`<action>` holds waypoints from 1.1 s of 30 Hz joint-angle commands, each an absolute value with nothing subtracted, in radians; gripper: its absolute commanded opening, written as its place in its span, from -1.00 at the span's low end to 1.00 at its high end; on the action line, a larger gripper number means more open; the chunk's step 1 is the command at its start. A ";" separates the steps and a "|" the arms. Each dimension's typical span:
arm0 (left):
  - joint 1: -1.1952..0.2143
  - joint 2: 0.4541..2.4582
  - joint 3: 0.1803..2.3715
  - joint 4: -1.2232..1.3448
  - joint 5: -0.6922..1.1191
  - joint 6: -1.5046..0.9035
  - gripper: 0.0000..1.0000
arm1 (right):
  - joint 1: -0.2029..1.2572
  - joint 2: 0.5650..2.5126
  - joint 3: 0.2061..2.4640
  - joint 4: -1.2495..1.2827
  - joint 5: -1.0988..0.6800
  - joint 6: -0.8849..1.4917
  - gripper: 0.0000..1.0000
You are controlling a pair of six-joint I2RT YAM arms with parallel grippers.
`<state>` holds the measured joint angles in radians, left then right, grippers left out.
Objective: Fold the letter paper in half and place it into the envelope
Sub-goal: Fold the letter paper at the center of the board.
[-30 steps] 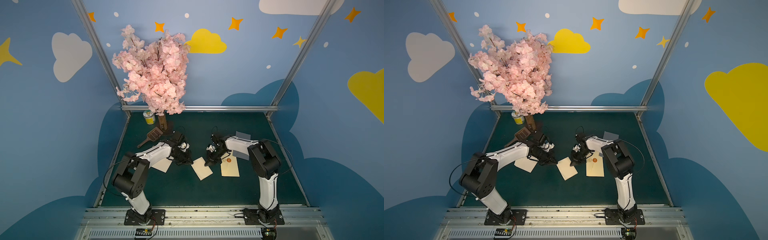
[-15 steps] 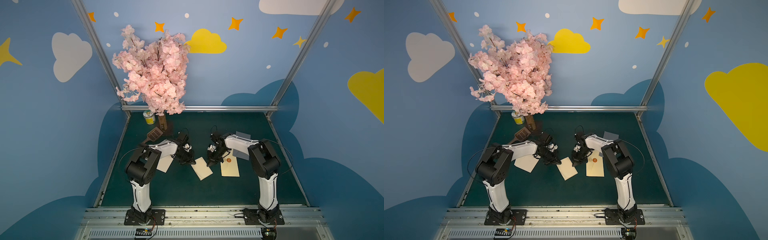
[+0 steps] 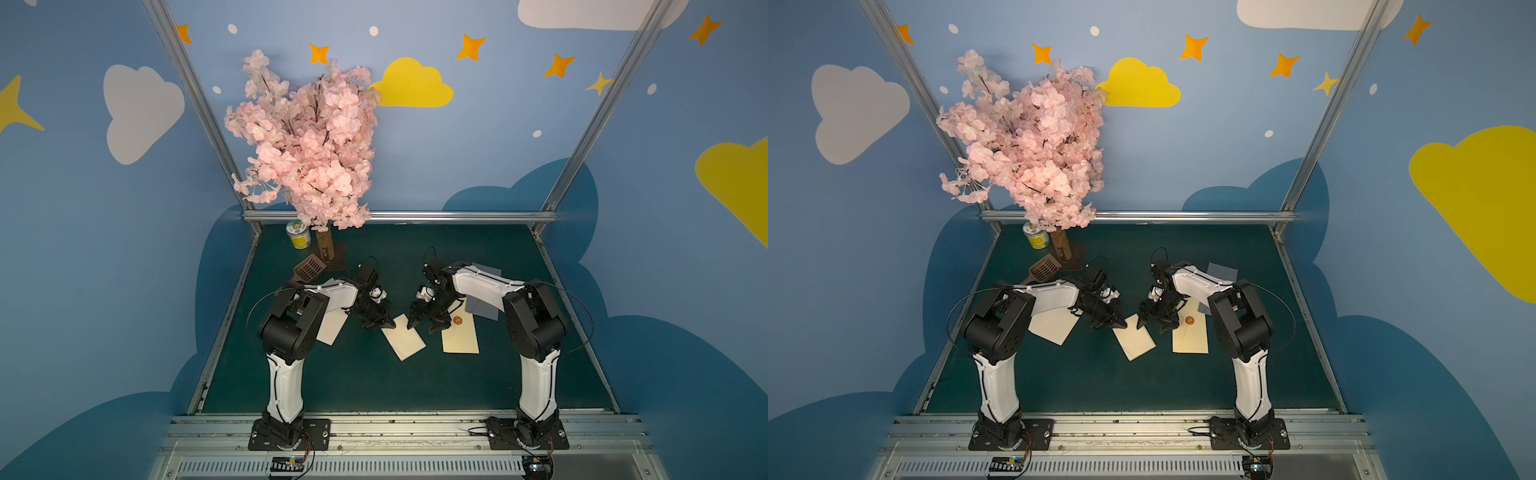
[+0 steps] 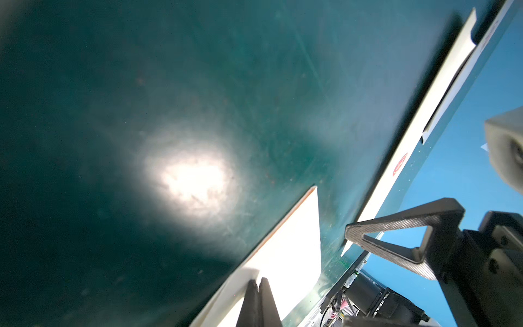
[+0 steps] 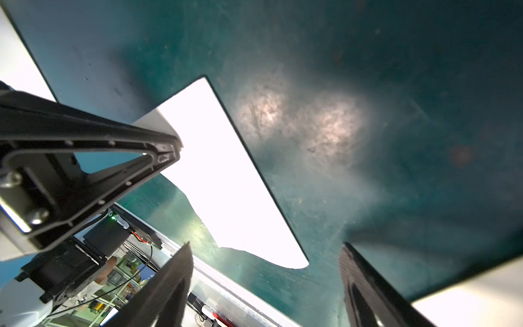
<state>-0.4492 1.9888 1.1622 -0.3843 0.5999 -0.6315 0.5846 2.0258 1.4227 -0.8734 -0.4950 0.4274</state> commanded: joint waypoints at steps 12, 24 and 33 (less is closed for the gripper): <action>-0.450 2.030 1.097 -0.411 0.517 -0.602 -0.95 | 0.585 2.103 1.354 -0.809 -0.696 0.368 0.59; -0.450 2.052 1.114 -0.408 0.537 -0.600 -0.95 | 0.617 2.055 1.260 -0.689 -0.861 0.367 0.46; -0.447 2.043 1.107 -0.411 0.543 -0.593 -0.95 | 0.643 2.012 1.218 -0.695 -0.787 0.374 0.33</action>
<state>-0.4385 1.9926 1.1427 -0.3500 0.6376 -0.6125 0.6258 2.0396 1.2461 -0.6865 -0.8860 0.3798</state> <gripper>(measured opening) 0.048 0.668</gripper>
